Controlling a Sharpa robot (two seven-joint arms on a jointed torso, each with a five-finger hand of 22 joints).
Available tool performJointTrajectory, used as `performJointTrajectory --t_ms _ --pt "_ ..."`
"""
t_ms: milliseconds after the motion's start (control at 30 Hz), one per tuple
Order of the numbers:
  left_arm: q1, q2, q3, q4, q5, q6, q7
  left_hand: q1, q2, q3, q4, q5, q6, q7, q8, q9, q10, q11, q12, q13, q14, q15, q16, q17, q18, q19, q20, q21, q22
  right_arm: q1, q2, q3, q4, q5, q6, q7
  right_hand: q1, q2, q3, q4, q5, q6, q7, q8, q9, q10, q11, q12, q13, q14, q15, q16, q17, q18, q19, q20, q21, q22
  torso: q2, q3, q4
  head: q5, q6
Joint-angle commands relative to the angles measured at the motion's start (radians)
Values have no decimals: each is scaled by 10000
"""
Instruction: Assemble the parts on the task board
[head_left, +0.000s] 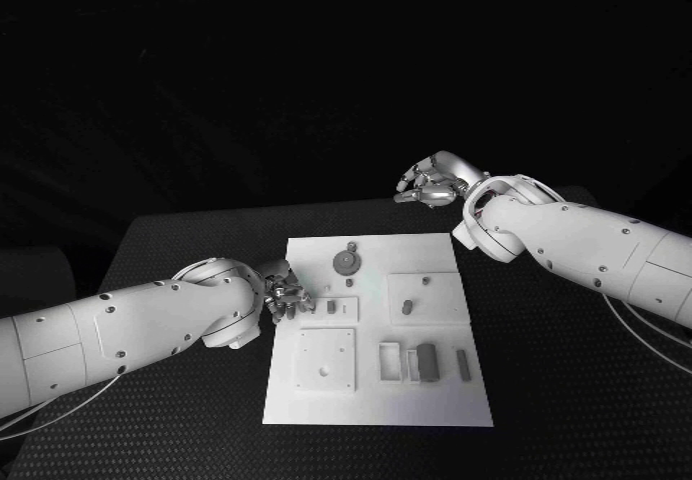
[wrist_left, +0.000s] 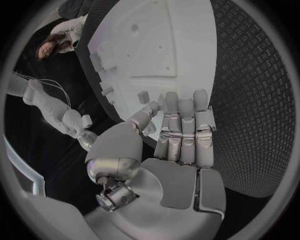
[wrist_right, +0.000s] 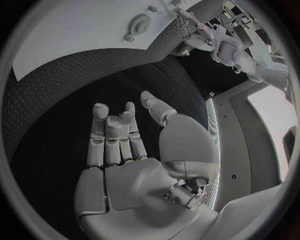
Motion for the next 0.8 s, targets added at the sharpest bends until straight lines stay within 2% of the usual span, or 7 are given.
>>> performJointTrajectory --t_ms 33,633,800 --pt "-50 -6 -37 20 -95 198 -152 84 73 45 -37 20 69 8 32 434 233 -165 51 16 59 1 43 -12 162 23 -56 70 248 -4 -1 4 9 2 126 93 -20 41 -30 -4 60 -4 47 -43 -7 -76 13 56 -12 -74 -22 -8 -13 156 -56 15 -60 151 1 -3 3 -2 -8" --pt "-57 -91 -28 -41 539 -352 160 120 100 51 -53 89 177 -43 71 506 327 -215 131 60 133 -32 139 -19 169 80 -95 182 254 -5 15 4 -13 2 129 102 -19 45 -27 -5 60 -5 47 -44 -7 -77 13 58 -16 -75 -22 -7 -15 156 -56 14 -62 151 4 -20 9 -12 15" --pt "-56 -117 -21 -63 802 -396 290 131 126 56 -55 91 181 -48 74 522 334 -221 141 67 142 -39 155 -20 169 85 -100 202 254 -5 29 4 -18 2 134 106 -19 46 -27 -5 60 -5 47 -44 -7 -78 13 59 -18 -76 -22 -7 -16 156 -56 14 -62 151 3 -13 5 -9 28"
